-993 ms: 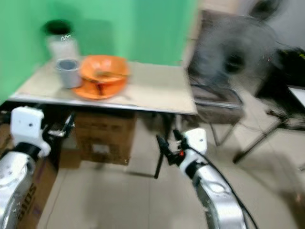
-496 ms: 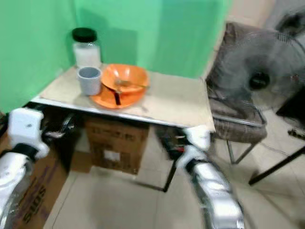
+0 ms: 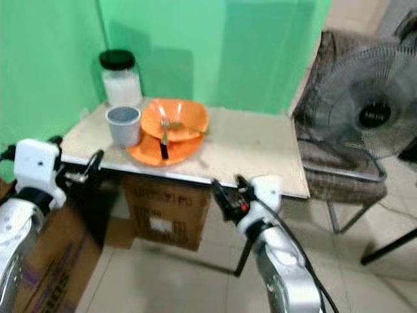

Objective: Setting the table

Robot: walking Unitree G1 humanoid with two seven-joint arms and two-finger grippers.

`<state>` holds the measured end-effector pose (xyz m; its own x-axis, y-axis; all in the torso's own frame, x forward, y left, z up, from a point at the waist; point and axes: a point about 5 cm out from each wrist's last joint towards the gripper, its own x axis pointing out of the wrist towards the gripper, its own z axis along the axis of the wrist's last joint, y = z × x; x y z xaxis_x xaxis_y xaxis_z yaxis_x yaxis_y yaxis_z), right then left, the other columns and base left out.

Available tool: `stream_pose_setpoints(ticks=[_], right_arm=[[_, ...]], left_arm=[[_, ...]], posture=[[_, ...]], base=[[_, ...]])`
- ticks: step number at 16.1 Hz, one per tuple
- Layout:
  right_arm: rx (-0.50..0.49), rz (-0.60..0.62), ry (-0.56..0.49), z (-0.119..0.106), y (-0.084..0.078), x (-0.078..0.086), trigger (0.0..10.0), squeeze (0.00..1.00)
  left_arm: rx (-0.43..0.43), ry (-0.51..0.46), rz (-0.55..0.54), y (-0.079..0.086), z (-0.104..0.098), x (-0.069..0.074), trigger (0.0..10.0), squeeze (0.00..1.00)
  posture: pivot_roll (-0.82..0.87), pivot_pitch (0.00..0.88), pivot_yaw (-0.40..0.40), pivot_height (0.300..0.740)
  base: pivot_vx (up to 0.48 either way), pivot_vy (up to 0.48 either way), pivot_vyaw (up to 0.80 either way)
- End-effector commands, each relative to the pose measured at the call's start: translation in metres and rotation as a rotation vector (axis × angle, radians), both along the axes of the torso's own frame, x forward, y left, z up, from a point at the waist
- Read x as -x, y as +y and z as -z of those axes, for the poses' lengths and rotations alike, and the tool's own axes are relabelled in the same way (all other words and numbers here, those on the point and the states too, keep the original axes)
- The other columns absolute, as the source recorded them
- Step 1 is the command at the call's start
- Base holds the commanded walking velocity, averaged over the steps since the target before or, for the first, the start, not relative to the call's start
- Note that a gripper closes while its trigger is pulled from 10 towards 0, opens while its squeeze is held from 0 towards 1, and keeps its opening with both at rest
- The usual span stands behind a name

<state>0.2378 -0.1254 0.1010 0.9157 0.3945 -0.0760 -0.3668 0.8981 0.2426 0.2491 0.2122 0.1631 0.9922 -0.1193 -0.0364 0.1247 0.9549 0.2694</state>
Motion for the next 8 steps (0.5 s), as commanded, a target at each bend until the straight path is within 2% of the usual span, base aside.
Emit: stream_pose_setpoints(ticks=[1,4,8], right_arm=[[0.016,0.042,-0.024,-0.005,-0.013,-0.002,10.0,0.00],[0.017,0.046,-0.048,-0.011,-0.014,-0.008,10.0,0.00],[-0.017,0.091,-0.060,-0.018,-0.020,-0.015,10.0,0.00]], left_arm=[[0.019,0.005,0.028,-0.008,0.001,-0.002,10.0,0.00],[0.018,0.000,0.029,-0.009,-0.001,-0.003,10.0,0.00],[0.009,-0.011,0.026,-0.007,-0.004,-0.004,10.0,0.00]], posture=[[-0.04,0.000,-0.032,0.740],[-0.03,0.000,-0.044,0.740],[-0.03,0.000,-0.049,0.740]], base=[[0.334,0.000,0.49],[0.334,0.000,0.71],[0.329,0.000,0.00]])
